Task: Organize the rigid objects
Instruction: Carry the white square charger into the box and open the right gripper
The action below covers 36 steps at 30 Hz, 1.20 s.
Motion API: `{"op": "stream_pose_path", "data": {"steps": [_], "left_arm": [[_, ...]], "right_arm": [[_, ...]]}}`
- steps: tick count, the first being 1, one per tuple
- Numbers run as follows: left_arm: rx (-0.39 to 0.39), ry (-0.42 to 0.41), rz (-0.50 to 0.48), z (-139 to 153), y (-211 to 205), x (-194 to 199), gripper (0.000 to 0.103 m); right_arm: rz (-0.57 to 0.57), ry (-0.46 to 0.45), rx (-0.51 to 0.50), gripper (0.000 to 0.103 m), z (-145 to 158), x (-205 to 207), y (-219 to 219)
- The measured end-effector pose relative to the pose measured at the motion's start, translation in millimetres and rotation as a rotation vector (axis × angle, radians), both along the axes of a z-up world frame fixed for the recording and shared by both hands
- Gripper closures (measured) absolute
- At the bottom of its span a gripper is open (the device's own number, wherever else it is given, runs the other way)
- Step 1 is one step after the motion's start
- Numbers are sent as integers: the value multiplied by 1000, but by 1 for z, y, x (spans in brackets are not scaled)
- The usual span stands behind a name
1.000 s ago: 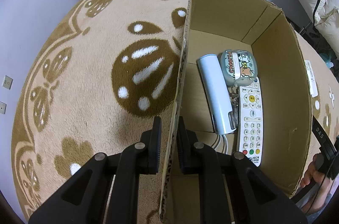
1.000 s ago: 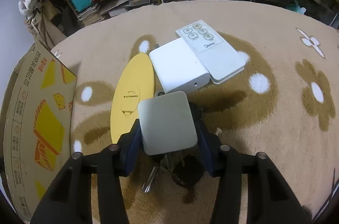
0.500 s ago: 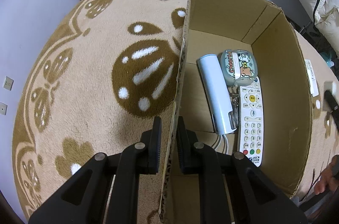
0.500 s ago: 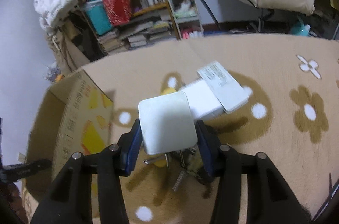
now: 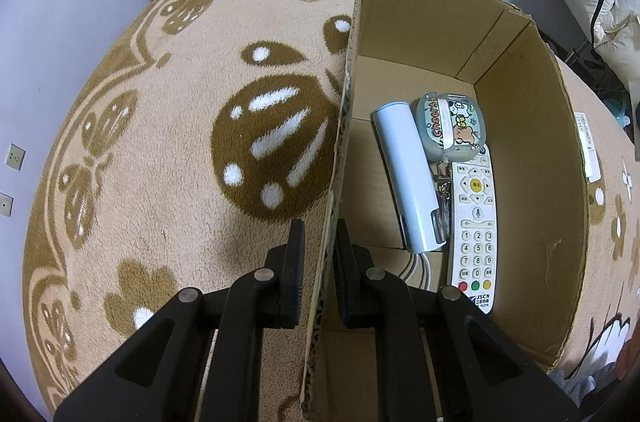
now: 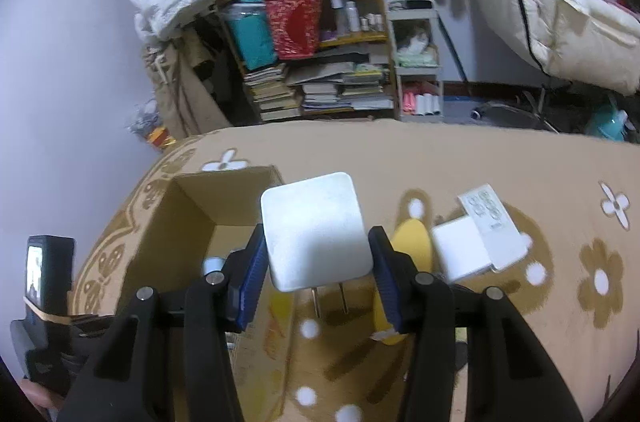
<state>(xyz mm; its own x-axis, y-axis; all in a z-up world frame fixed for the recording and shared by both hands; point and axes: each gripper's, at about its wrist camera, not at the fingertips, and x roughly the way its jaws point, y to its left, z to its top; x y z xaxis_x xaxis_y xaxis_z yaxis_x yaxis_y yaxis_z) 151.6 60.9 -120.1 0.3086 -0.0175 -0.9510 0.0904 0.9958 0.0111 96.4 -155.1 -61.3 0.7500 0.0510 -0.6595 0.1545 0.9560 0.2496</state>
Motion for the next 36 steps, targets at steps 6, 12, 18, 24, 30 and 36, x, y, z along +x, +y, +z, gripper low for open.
{"op": "stream_pose_path", "data": {"steps": [6,12,18,24,30,36], "left_arm": [[-12,2,4,1,1,0,90],[-5,0,0,1,1,1,90],[-3,0,-2,1,1,1,90],[0,-3,-3,1,0,0,90],[5,-4,-5,2,-1,0,90],[5,-4,-5,2,-1,0,90]], "right_arm": [[80,-6,-35,50,9,10,23],[158,22,-38,50,6,21,49],[192,61,-29,50,-7,29,62],[185,99,-39,50,-22,32,64],[179,92,-13,50,-24,33,60],[207,80,6,50,-20,34,68]]}}
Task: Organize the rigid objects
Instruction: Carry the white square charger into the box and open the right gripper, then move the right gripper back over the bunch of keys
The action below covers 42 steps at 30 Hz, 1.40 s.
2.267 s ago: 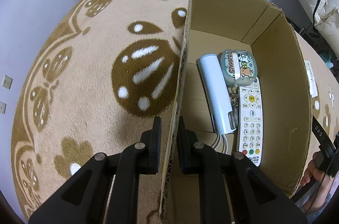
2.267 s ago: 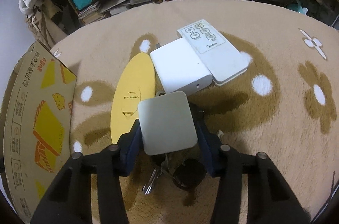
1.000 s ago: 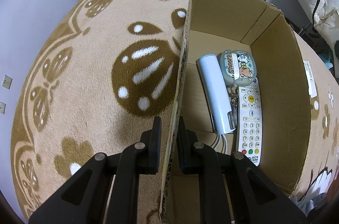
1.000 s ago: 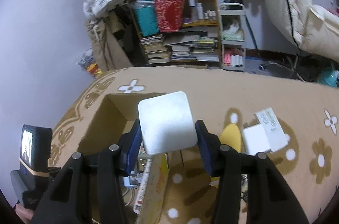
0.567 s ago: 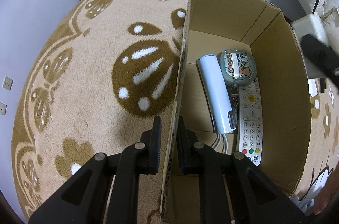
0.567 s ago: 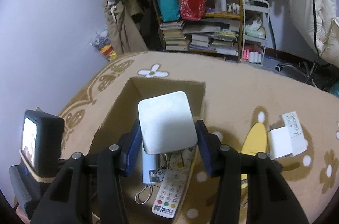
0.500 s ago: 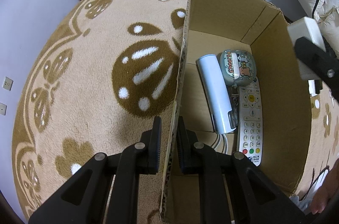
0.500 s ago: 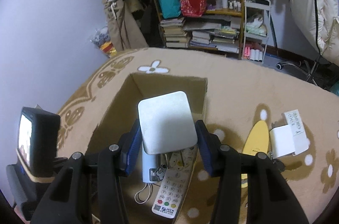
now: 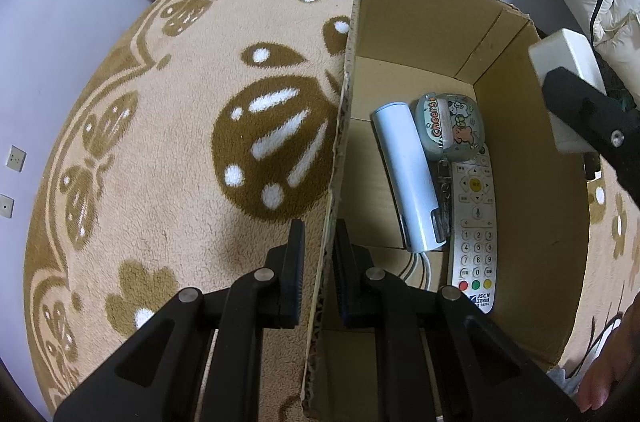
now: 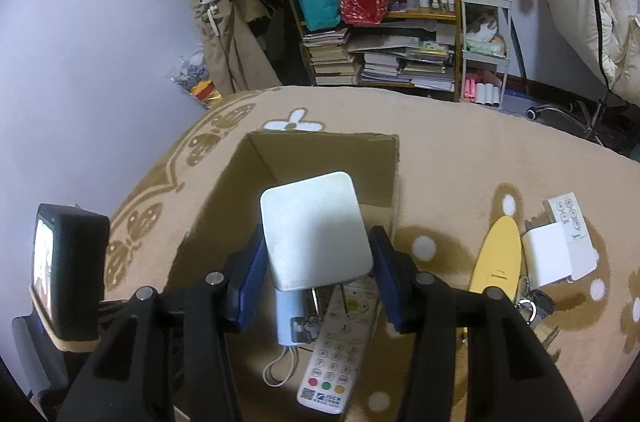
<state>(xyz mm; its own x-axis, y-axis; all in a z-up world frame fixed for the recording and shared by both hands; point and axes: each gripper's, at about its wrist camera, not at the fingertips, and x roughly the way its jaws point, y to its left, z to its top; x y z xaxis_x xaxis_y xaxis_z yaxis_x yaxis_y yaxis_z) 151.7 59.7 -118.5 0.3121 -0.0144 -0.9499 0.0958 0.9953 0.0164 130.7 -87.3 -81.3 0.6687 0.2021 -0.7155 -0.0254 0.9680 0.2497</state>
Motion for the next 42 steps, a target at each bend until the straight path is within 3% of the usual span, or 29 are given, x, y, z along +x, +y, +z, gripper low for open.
{"op": "stream_pose_path", "data": {"steps": [14,27,39,42], "left_arm": [[-12,3,3,1,2,0,90],[-21,5,7,-2,5,0,89],[-20,5,7,-1,5,0,89],[-20,5,8,-2,5,0,89]], "right_arm": [[53,70,-24,49,-22,5,15],[21,56,-49,49,-11,-4,15],[-76,-7,-39,1,19,-28,-12],[-117,-13,-63,0,20,-32,-25]]}}
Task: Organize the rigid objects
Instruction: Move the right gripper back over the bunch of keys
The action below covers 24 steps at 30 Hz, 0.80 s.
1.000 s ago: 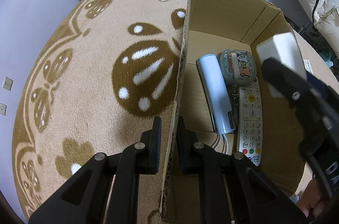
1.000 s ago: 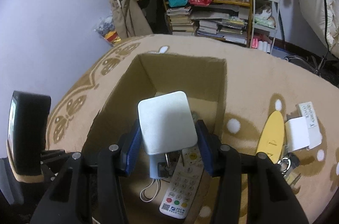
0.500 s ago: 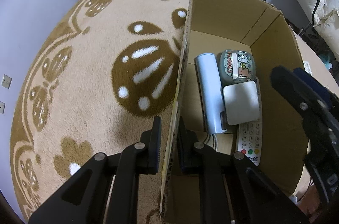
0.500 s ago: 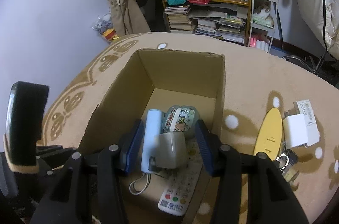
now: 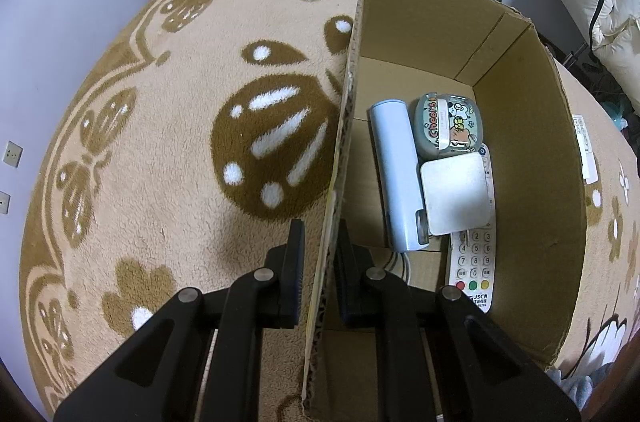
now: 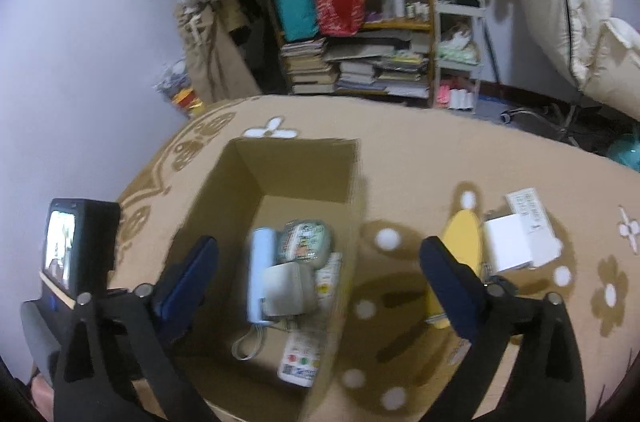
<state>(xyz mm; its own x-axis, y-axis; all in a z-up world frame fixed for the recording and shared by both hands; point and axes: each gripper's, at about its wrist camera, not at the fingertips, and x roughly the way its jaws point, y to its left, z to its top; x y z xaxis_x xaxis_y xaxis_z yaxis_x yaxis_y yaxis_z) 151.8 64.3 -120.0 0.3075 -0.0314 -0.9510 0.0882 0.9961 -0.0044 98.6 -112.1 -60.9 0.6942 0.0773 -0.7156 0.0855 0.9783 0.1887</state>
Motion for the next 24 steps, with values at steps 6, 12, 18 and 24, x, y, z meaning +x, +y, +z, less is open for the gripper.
{"op": "stream_pose_path", "data": {"steps": [6,12,18,24], "left_arm": [[0,0,0,0,0,0,90],[-3,1,0,1,0,0,90],[-7,2,3,1,0,0,90],[-10,2,3,1,1,-1,90]], "right_arm": [[-94,23,-14,0,-12,-13,-35],[-187,58,70,0,-33,-28,-70],[-246,104,74,0,-52,-37,-91],[-294,141,76,0,-69,-43,-105]]}}
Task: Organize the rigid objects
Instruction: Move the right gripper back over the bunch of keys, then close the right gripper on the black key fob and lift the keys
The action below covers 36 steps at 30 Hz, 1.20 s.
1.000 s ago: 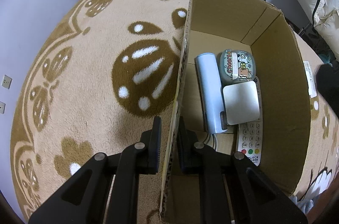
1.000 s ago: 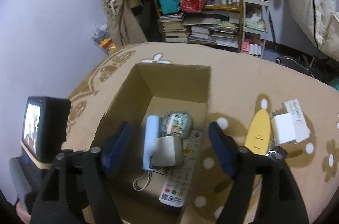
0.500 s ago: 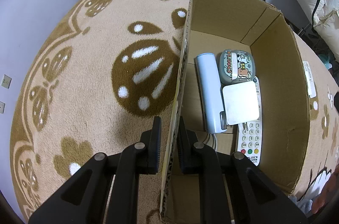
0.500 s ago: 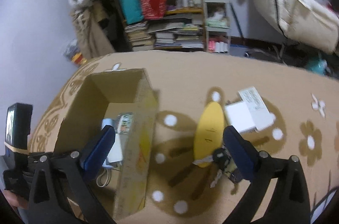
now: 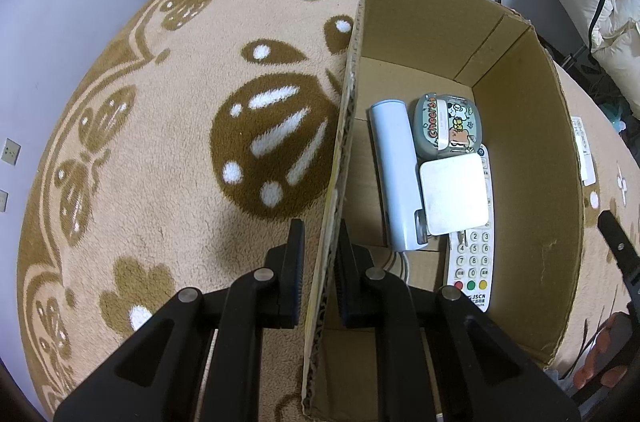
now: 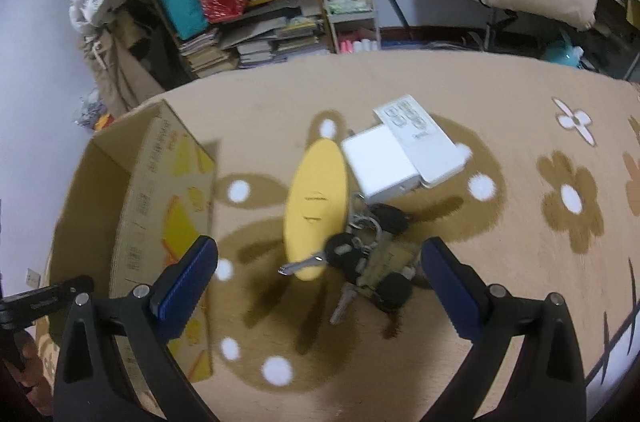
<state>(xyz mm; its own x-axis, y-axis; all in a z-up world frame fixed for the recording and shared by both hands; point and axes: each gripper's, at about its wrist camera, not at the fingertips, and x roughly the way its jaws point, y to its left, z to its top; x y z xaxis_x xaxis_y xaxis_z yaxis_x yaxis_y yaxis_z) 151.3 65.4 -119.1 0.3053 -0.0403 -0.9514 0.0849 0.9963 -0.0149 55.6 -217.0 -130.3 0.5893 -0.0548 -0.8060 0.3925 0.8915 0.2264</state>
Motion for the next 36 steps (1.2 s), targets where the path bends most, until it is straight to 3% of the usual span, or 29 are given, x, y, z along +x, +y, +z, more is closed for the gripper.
{"op": "stream_pose_path", "data": {"steps": [15,17,19,21,24,31,36], "left_arm": [[16,-4,-6,0,0,0,89],[16,-4,-6,0,0,0,89],[16,-4,-6,-1,0,0,89],[16,-4,-5,0,0,0,89],[15,-3,-5,-1,0,0,89],[11,-2,-5,0,0,0,89],[11,-2,-5,0,0,0,89]], "right_arm": [[-66,94,100,0,-43,-10,-24],[-70,100,120,5,-47,-9,-27],[-65,110,145,22,-52,-9,-29],[-67,116,178,31,-58,-9,-32],[-78,119,179,34,-62,-9,-36],[-97,117,214,54,-67,-13,-46],[-110,130,236,63,-73,-14,-52]]}}
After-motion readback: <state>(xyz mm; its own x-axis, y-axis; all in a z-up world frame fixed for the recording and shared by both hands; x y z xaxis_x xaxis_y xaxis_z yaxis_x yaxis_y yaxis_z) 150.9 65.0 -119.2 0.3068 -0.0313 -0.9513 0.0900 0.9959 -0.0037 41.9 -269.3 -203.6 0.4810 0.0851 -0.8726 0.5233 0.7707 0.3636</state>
